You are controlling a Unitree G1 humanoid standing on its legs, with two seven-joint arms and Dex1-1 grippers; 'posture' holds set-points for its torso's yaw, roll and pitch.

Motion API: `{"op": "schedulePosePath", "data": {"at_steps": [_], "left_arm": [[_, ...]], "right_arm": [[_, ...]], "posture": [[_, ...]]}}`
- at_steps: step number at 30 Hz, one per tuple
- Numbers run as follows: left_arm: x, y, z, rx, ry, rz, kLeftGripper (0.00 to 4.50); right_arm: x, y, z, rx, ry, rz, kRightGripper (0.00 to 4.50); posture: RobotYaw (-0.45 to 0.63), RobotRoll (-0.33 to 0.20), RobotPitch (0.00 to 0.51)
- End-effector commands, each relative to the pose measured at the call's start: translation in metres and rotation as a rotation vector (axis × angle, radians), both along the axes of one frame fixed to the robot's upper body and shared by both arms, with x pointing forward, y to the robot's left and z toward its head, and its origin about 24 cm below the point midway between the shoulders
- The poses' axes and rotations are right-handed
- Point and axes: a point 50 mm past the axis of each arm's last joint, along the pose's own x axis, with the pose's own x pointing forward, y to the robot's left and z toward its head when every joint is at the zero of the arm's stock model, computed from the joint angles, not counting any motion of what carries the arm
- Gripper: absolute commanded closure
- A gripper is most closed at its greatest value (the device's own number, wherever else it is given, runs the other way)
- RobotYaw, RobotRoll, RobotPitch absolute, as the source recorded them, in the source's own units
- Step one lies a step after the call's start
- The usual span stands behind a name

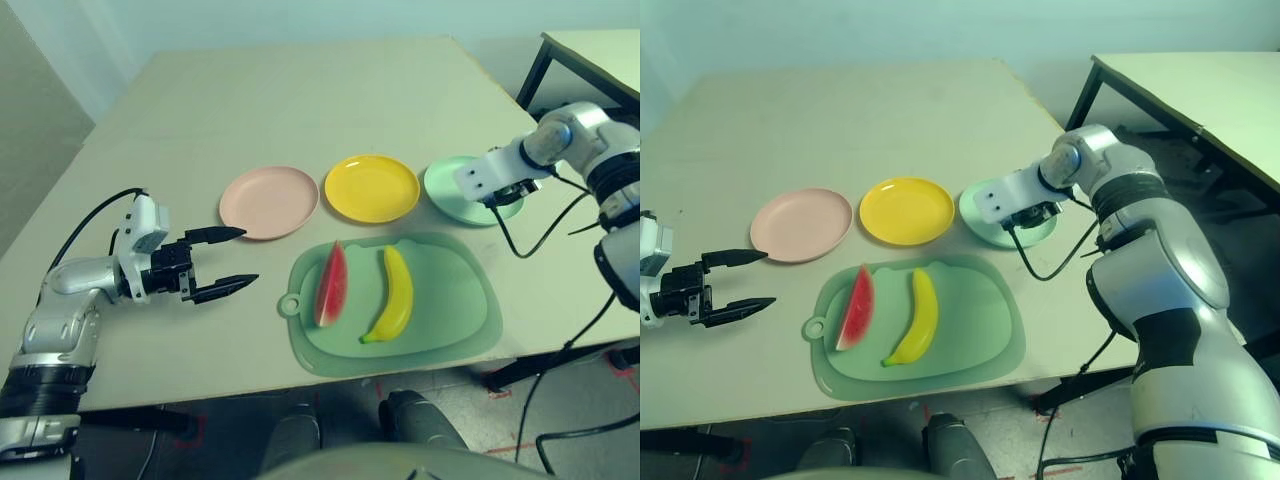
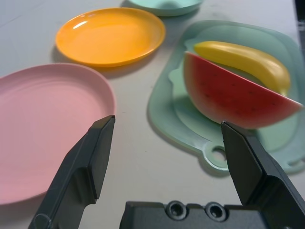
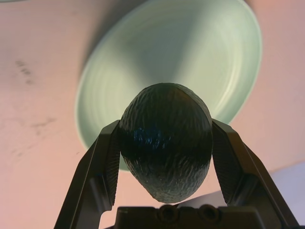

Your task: Place the fruits into color-matched plates.

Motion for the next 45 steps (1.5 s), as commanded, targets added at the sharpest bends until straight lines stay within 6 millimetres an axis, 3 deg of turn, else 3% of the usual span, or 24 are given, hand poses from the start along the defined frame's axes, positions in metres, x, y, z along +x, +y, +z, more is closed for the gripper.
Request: {"op": "schedulePosePath", "data": {"at_steps": [1,8,12,20,24,32,39,45], "left_arm": [[-0.001,0.001,0.004,0.015,-0.004,0.019,0.0],[-0.004,0.003,0.002,0.044,0.005,0.02,0.0],[-0.006,0.002,0.002,0.042,0.005,0.011,0.0],[-0.007,0.003,-0.002,0.056,-0.001,-0.016,0.0],[-0.005,0.004,-0.004,0.052,-0.013,-0.036,0.0],[-0.015,0.012,-0.017,0.014,0.006,-0.152,0.0],[-0.012,0.006,-0.011,-0.009,-0.021,-0.217,0.0],[-0.013,0.003,-0.007,-0.004,-0.01,-0.224,0.0]], "right_arm": [[0.001,-0.001,-0.011,0.013,-0.028,-0.014,1.49],[0.003,0.0,-0.02,0.025,-0.058,-0.03,1.49],[0.002,0.0,-0.023,0.043,-0.066,-0.029,0.09],[0.0,-0.004,-0.017,0.033,-0.041,-0.011,0.04],[-0.005,-0.002,-0.003,0.032,-0.003,0.067,0.04],[-0.031,0.042,0.041,0.075,0.093,0.54,0.04],[-0.086,0.094,0.032,0.093,0.198,0.912,0.04],[-0.11,0.118,0.023,0.054,0.289,0.982,0.04]], "posture": [[-0.07,0.0,0.056],[-0.07,0.0,0.057],[-0.07,0.0,0.056],[-0.08,0.0,0.052],[-0.09,0.0,0.048],[-0.12,0.0,0.037],[-0.11,0.0,0.045],[-0.09,0.0,0.052]]}}
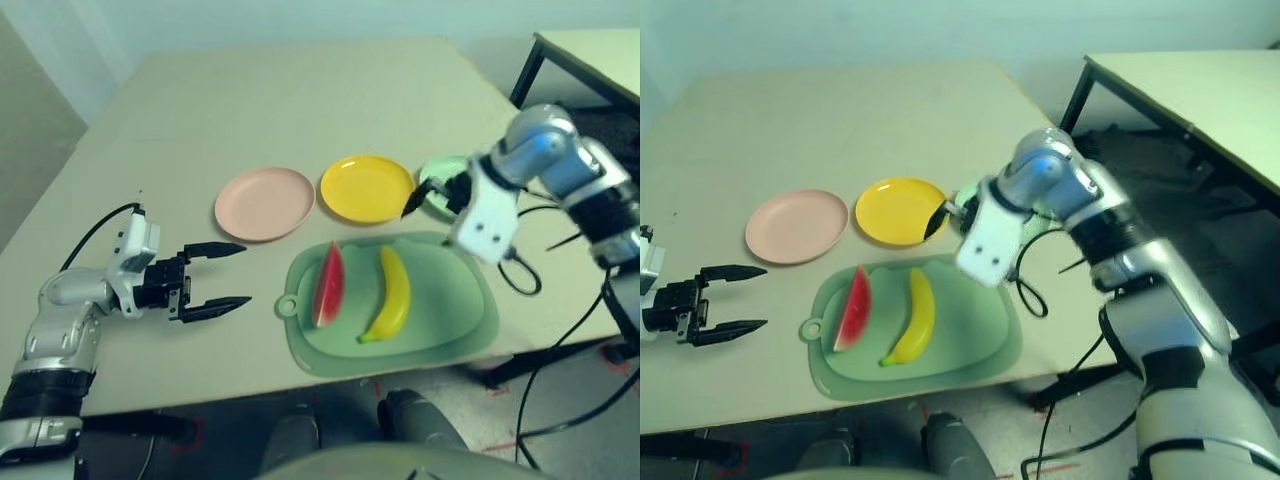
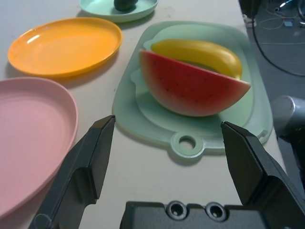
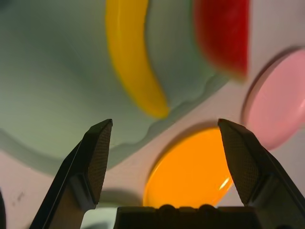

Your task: Place the fruits into color-matched plates.

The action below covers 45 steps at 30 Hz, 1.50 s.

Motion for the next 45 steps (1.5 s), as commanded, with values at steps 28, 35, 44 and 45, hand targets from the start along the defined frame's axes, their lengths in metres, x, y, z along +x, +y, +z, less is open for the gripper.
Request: {"op": "schedulePosePath", "data": {"at_steps": [28,35,44,45], "left_arm": [[0.0,-0.015,0.016,0.006,-0.012,0.018,0.0],[-0.001,-0.015,0.016,0.004,-0.012,0.018,0.0],[0.001,-0.017,0.02,-0.052,-0.034,0.051,0.0],[0.0,-0.016,0.019,-0.049,-0.031,0.052,0.0]], "right_arm": [[0.006,0.025,-0.077,-0.207,0.127,-0.028,0.04],[0.005,0.021,-0.083,-0.218,0.149,-0.067,0.42],[0.003,0.007,-0.09,-0.259,0.177,-0.115,2.89],[0.003,0.004,-0.091,-0.268,0.182,-0.121,2.89]], "posture": [[-0.06,0.0,0.067],[-0.06,0.0,0.066],[-0.05,0.0,0.066],[-0.05,0.0,0.065]]}}
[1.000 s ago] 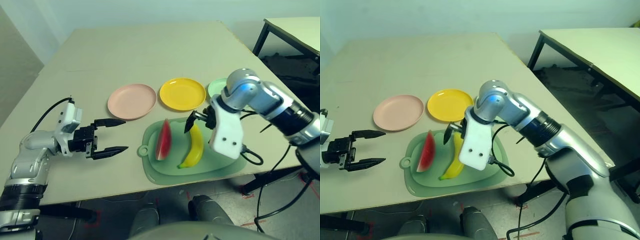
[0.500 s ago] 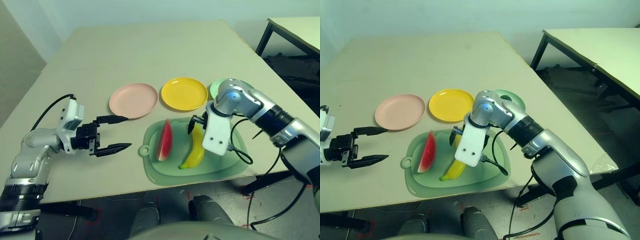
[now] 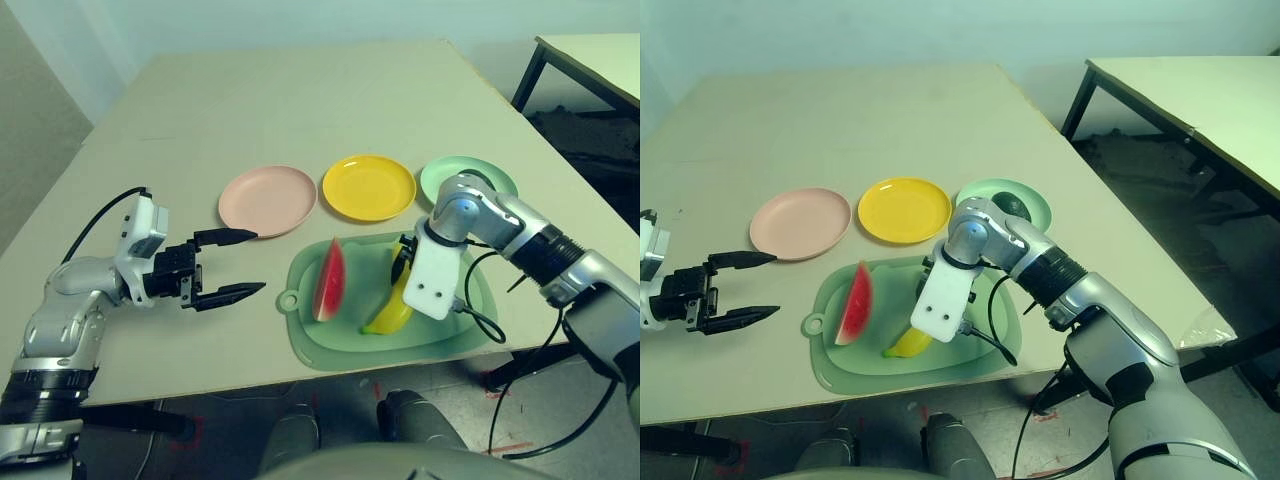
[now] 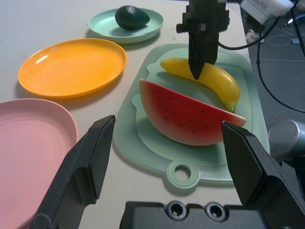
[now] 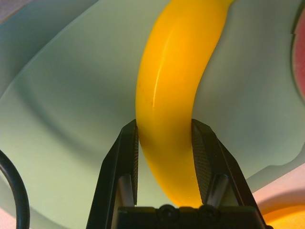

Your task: Place the fruits into color-matched plates.

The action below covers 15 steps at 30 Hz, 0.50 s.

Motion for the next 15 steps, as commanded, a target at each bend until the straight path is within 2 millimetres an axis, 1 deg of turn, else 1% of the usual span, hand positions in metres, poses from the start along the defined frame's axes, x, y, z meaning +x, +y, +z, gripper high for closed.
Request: {"op": "schedulePosePath", "data": {"at_steps": [1,6,7,9,12,15], "left_arm": [[-0.003,0.003,0.003,0.008,-0.013,0.006,0.0],[-0.006,0.006,0.0,0.018,-0.006,0.011,0.0],[-0.006,0.006,0.0,0.019,-0.006,0.012,0.0],[-0.005,0.007,0.001,-0.013,-0.015,0.034,0.0],[-0.003,0.008,0.004,-0.038,-0.025,0.057,0.0],[-0.001,0.011,0.004,-0.038,-0.027,0.066,0.0]], "right_arm": [[-0.005,-0.01,-0.008,-0.045,0.03,-0.013,2.89],[-0.005,-0.024,-0.003,-0.065,0.031,-0.016,2.89],[-0.003,-0.025,0.0,-0.047,0.044,-0.033,2.89],[0.005,-0.025,0.01,0.024,0.081,-0.106,2.89],[0.026,-0.033,0.028,0.035,0.019,-0.164,2.89],[0.039,-0.04,0.043,0.042,-0.013,-0.209,2.89]], "posture": [[-0.05,0.0,0.064],[-0.05,0.0,0.058],[-0.05,0.0,0.058],[-0.06,0.0,0.055],[-0.06,0.0,0.053],[-0.07,0.0,0.051]]}}
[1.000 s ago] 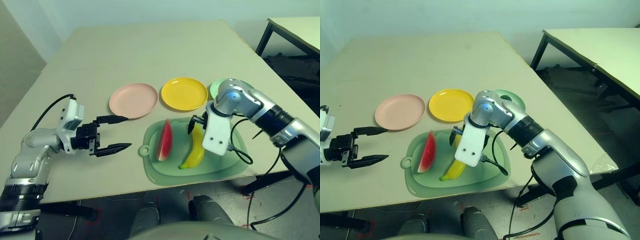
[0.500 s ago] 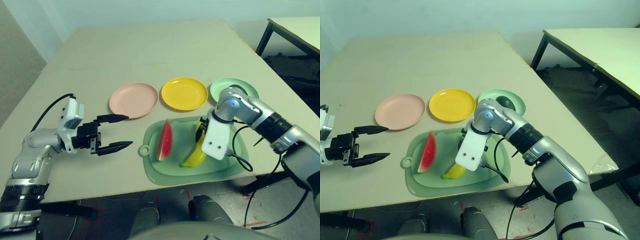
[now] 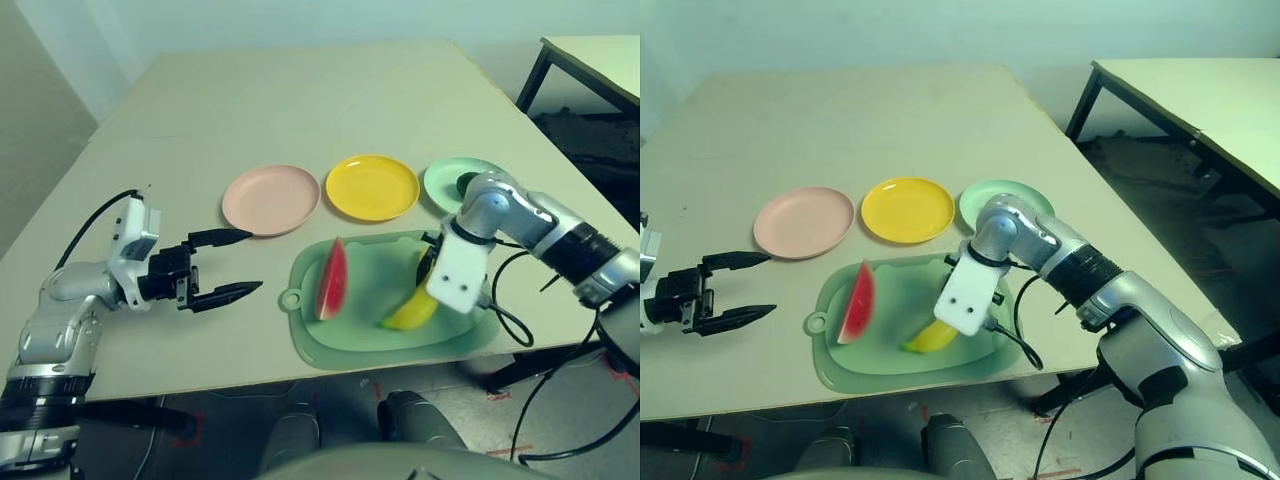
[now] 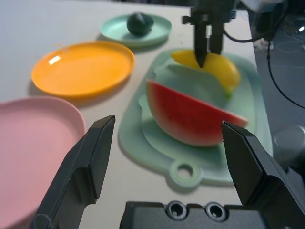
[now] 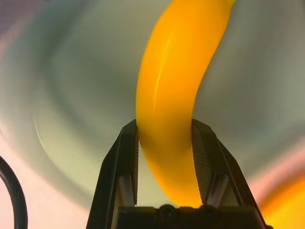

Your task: Place the fruits into color-matched plates.

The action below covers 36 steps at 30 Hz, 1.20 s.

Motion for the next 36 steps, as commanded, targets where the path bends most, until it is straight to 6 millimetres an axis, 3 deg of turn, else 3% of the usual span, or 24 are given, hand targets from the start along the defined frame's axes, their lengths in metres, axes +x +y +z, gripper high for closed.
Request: {"op": "schedulePosePath", "data": {"at_steps": [1,6,9,14,19,30,36], "left_arm": [[0.002,0.005,0.0,-0.005,0.004,0.022,0.0],[0.003,0.005,-0.002,0.0,0.004,0.023,0.0],[0.004,0.006,-0.003,0.0,0.007,0.029,0.0],[0.008,0.009,0.0,-0.068,0.007,0.094,0.0],[0.015,0.02,0.0,-0.03,0.017,0.236,0.0],[0.008,0.022,-0.008,0.01,0.048,0.265,0.0],[0.007,0.024,-0.01,0.016,0.047,0.261,0.0]], "right_arm": [[0.014,-0.007,0.016,0.031,-0.029,-0.062,2.89],[0.037,-0.016,0.035,0.036,-0.13,-0.2,2.89],[0.051,-0.004,0.048,0.171,-0.214,-0.306,2.89],[0.065,0.02,0.052,0.368,-0.322,-0.404,2.89],[0.071,0.028,0.035,0.409,-0.364,-0.461,2.89],[0.073,0.034,-0.002,0.414,-0.401,-0.542,2.89],[0.075,0.03,-0.006,0.412,-0.443,-0.558,0.91]], "posture": [[-0.07,0.0,0.051],[-0.07,0.0,0.053],[-0.07,0.0,0.055],[-0.07,0.0,0.06],[-0.05,0.0,0.068],[-0.04,0.0,0.079],[-0.04,0.0,0.079]]}}
